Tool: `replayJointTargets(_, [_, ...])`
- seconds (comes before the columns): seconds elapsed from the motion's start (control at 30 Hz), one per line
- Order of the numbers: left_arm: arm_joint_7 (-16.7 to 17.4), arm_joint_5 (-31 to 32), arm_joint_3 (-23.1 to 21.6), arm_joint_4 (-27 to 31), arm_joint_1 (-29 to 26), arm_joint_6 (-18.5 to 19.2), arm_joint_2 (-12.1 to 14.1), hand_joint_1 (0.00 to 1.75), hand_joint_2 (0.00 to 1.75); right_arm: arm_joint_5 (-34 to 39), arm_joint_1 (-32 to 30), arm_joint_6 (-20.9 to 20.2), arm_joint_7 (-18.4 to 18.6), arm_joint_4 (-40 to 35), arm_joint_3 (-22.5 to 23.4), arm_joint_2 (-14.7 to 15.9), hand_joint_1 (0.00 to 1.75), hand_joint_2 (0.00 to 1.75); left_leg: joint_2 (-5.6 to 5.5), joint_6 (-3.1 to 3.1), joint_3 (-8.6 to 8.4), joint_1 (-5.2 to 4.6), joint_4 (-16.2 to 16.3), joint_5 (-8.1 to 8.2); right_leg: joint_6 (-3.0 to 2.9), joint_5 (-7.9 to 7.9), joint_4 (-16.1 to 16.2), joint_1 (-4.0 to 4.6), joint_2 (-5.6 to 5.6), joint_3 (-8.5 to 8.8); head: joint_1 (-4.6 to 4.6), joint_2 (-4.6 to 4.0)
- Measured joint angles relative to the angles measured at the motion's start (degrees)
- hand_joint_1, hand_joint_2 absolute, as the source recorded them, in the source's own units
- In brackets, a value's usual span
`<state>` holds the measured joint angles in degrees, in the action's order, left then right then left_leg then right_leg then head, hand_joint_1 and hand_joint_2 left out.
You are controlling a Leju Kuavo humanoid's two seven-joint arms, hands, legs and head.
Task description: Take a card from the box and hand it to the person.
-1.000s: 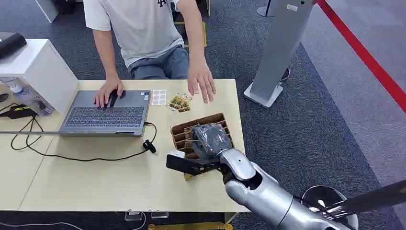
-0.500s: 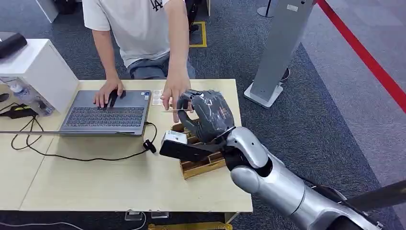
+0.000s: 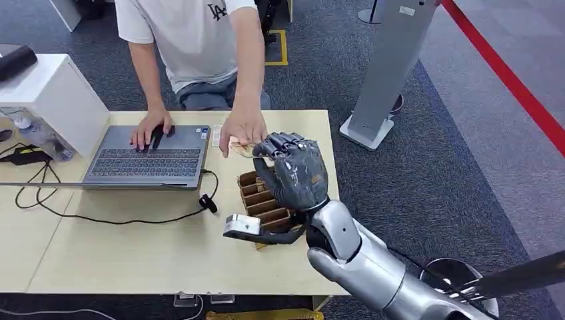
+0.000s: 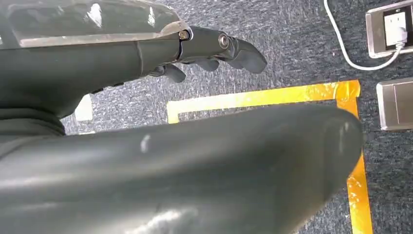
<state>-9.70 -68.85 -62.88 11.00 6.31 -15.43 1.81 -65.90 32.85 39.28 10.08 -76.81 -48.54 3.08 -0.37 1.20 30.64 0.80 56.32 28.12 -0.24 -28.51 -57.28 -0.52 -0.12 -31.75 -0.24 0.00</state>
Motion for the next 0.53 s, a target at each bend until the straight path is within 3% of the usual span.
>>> replayJointTargets(0.03, [0.0, 0.1, 0.0, 0.0, 0.0, 0.1, 0.0, 0.00, 0.00, -0.5, -0.3, 0.0, -0.3, 0.9, 0.3, -0.3, 0.00, 1.75, 0.00, 0.00, 0.00, 0.00, 0.0, 0.00, 0.00, 0.00, 0.0, 0.00, 0.00, 0.00, 0.00, 0.00])
replayJointTargets(0.3, [-0.4, -0.3, -0.8, 0.0, 0.0, 1.0, -0.1, 0.00, 0.00, 2.5, -2.7, 0.3, -4.2, 5.3, 2.8, -2.1, 0.00, 1.75, 0.00, 0.00, 0.01, 0.00, 0.0, 0.00, 0.00, 0.00, 0.0, 0.00, -0.02, -0.01, 0.06, 0.00])
replayJointTargets(0.43, [-0.3, -1.1, -0.8, 0.0, -0.1, 0.7, -0.1, 0.00, 0.00, 22.0, -3.6, 0.0, -9.9, 7.5, 3.1, -2.8, 0.00, 1.75, 0.00, 0.00, 0.01, 0.00, 0.0, 0.00, 0.00, 0.00, 0.0, 0.00, -0.01, -0.01, -0.05, 0.00])
replayJointTargets(0.53, [-0.2, -1.4, -0.8, 0.0, -0.1, 0.4, -0.1, 0.00, 0.00, 31.3, -4.4, -1.8, -12.3, 8.1, 3.1, -2.8, 0.00, 1.75, 0.00, 0.00, 0.01, 0.00, 0.0, 0.00, 0.00, 0.00, 0.0, 0.00, -0.01, -0.02, 0.06, 0.00])
